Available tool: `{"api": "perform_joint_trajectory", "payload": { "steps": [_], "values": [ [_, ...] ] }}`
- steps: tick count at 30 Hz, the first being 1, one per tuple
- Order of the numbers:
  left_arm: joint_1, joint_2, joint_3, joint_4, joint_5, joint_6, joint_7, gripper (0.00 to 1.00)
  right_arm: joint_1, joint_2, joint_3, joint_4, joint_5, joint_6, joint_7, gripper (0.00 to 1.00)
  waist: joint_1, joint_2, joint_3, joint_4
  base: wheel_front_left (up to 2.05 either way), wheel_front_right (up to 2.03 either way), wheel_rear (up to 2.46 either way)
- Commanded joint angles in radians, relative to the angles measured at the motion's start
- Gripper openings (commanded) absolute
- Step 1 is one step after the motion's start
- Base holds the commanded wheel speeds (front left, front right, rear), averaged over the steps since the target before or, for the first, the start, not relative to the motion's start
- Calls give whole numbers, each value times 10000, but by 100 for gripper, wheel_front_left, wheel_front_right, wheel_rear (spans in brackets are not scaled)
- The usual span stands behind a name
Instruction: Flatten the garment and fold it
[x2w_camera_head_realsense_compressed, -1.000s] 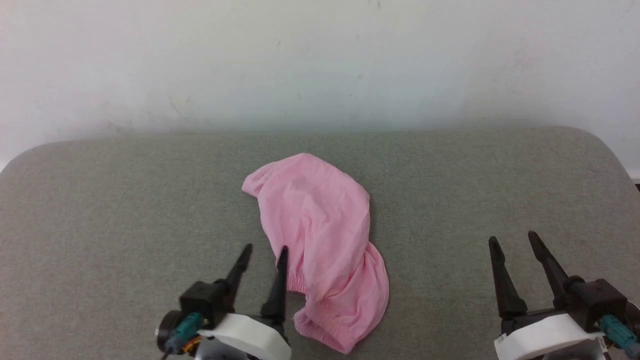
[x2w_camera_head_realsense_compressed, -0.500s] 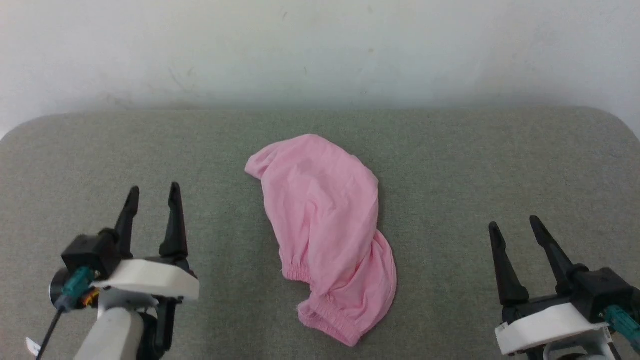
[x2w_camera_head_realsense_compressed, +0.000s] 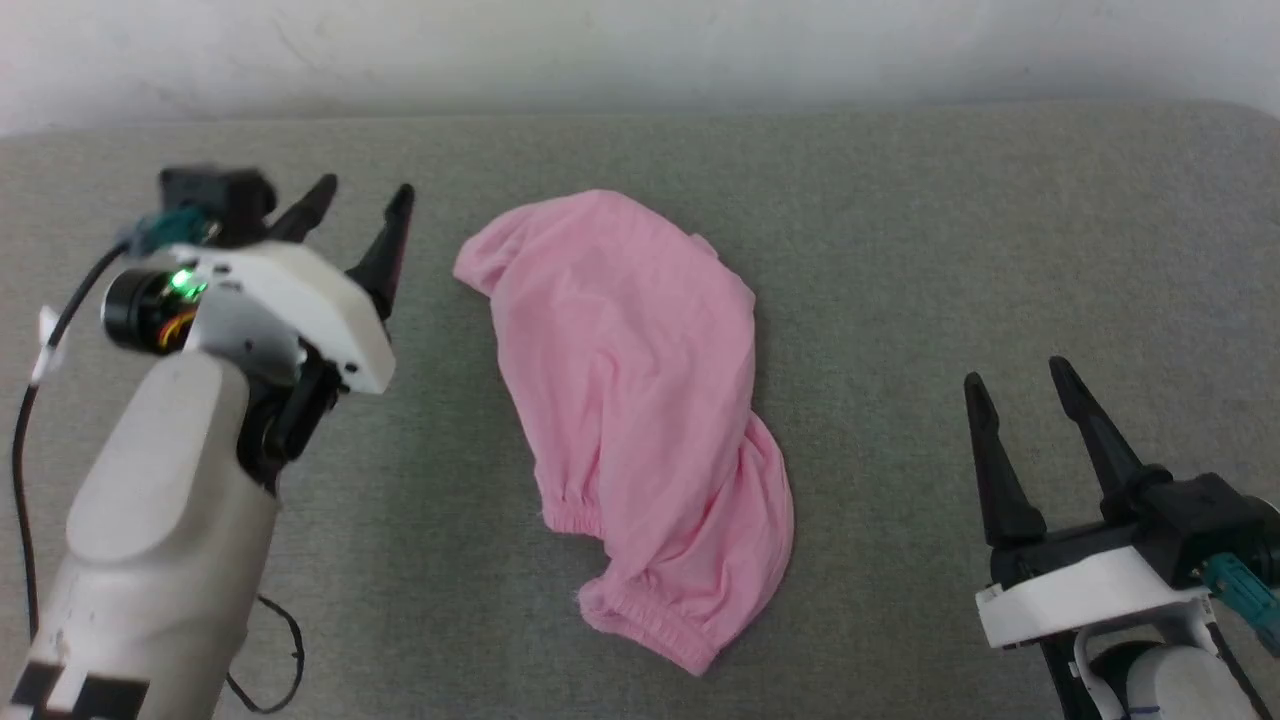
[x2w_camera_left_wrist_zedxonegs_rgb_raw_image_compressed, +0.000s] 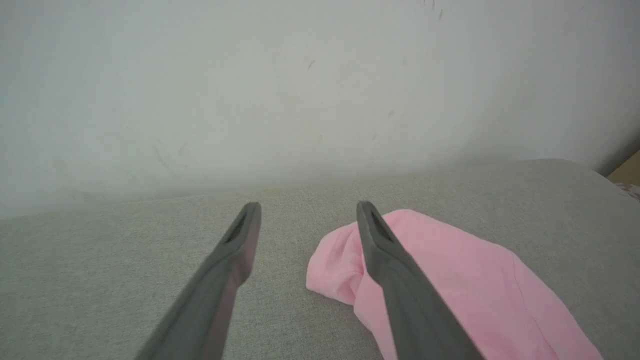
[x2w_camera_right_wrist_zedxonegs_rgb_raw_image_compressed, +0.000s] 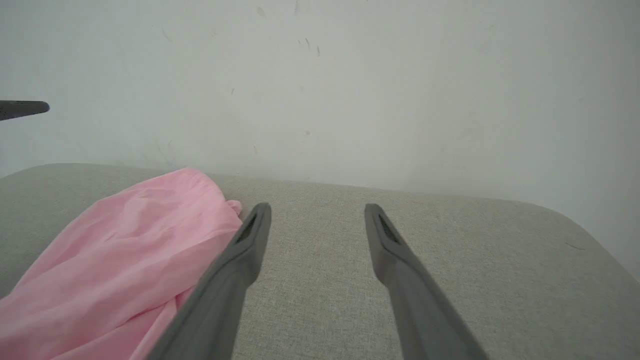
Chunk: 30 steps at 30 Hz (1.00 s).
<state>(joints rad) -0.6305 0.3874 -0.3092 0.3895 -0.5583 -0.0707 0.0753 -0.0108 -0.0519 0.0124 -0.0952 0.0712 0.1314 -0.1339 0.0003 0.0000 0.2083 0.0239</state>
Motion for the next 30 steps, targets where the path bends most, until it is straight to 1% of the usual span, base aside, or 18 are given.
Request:
{"api": "perform_joint_trajectory", "payload": {
  "steps": [1,5,9,13,18,19,20,21,22,25,27,29,30],
  "values": [
    [-597,-20,-312,481,-156,-219,725,100,-215,16,76,77,55,-7,-90,100,-3,0,471,-402,0,0,0],
    [-1421,-37,-926,1432,-499,-478,2184,100,-383,16,112,230,123,-7,-205,100,-3,0,689,-722,0,0,0],
    [-1795,-4,-1532,2302,-853,-569,3407,100,-466,16,135,392,210,-7,-310,100,-3,0,811,-1000,0,0,0],
    [-1842,-16,-2207,2937,-1163,-593,4246,100,-516,16,191,557,296,-7,-414,100,-3,0,875,-1198,0,0,0],
    [-1634,-56,-3254,3365,-1728,-597,5268,100,-584,16,225,747,383,-7,-513,100,-3,0,891,-1313,0,0,0],
    [-1600,-59,-3450,3419,-1849,-597,5443,89,-597,16,228,777,394,-7,-527,100,-3,0,885,-1320,0,0,0],
    [-1576,-60,-3614,3454,-1955,-598,5534,50,-618,16,226,808,407,-7,-540,100,-3,0,867,-1323,0,0,0],
    [-1554,-65,-3750,3482,-2079,-598,5591,16,-635,16,223,841,420,-7,-554,100,-3,0,840,-1320,0,0,0],
    [-1532,-77,-3848,3501,-2254,-598,5635,0,-644,16,221,875,426,-7,-565,100,-3,0,802,-1315,0,0,0],
    [-1676,71,-4098,3531,-2309,-598,5209,0,-632,16,170,947,439,-7,-572,100,-3,0,670,-1251,0,0,0],
    [-1961,262,-4114,3621,-1960,-572,4417,0,-586,16,136,993,446,-7,-573,100,-3,0,497,-1182,0,0,0],
    [-2305,396,-4087,3641,-1490,-332,3471,0,-505,16,75,1037,426,-7,-556,100,-3,0,296,-1089,0,0,0],
    [-2305,396,-4087,3641,-1490,-332,3471,0,-505,16,75,1037,426,-7,-556,100,-3,0,296,-1089,0,0,0]
  ]
}}
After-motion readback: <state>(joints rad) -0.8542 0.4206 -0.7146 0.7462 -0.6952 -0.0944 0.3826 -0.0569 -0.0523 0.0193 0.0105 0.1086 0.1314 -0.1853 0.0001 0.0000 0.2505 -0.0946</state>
